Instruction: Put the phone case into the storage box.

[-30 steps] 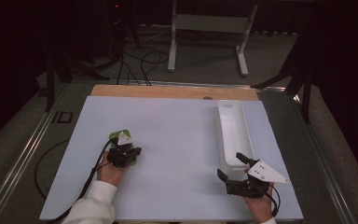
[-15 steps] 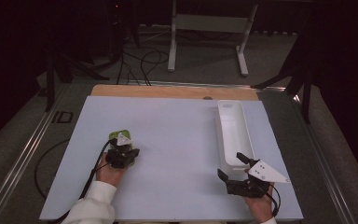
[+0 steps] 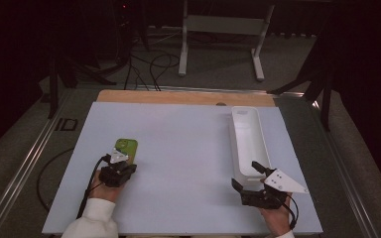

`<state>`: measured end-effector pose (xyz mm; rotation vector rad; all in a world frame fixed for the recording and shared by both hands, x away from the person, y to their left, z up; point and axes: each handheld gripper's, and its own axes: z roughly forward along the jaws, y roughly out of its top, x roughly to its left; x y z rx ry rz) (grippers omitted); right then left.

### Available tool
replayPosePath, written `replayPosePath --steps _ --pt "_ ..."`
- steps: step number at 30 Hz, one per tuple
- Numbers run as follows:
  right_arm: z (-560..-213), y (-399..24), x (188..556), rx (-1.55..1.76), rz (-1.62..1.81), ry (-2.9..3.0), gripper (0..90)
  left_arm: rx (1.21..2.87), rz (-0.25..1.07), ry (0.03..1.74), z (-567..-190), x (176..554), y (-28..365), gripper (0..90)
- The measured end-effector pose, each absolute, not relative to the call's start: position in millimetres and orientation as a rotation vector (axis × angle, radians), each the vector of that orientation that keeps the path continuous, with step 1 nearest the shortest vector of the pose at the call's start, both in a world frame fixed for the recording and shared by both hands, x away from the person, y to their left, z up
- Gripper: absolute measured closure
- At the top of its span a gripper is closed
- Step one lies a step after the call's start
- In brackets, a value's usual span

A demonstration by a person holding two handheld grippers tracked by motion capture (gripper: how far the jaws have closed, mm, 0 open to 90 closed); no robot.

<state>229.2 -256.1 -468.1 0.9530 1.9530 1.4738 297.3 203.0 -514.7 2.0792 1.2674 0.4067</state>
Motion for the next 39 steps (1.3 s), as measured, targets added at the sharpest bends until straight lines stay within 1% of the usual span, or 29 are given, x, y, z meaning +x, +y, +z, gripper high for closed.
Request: replayPosePath --steps 9,19,23,26,29,31,32,35,39 --pt "-467.6 -255.9 232.5 0.949 1.473 1.960 8.4 2.073 0.434 1.296 -518.1 288.3 219.4 90.0" --pt "-468.7 -256.7 237.6 0.954 1.464 1.973 8.4 2.051 0.443 1.310 -519.6 285.2 228.0 90.0" --pt "-468.1 -256.8 239.8 0.961 1.472 1.976 8.4 2.046 0.465 1.288 -519.2 283.2 228.1 89.8" --pt "-468.8 -257.5 240.7 0.961 1.474 1.976 8.4 2.030 0.469 1.251 -516.2 280.6 228.8 87.9" --pt "-468.9 -258.2 240.7 0.956 1.485 1.973 8.5 1.983 0.486 1.182 -507.8 273.5 232.8 84.7" --pt "-468.9 -258.1 240.7 0.951 1.488 1.971 8.5 1.952 0.501 1.153 -503.1 268.8 235.4 81.0" --pt "-468.9 -258.0 240.6 0.948 1.489 1.970 8.5 1.936 0.506 1.137 -500.8 266.2 237.0 77.8" --pt "-469.7 -257.9 240.8 0.938 1.492 1.971 8.6 1.880 0.536 1.116 -494.3 257.9 242.4 63.2" --pt "-470.1 -257.6 240.8 0.938 1.501 1.968 8.6 1.836 0.557 1.074 -488.1 249.9 248.2 55.5"
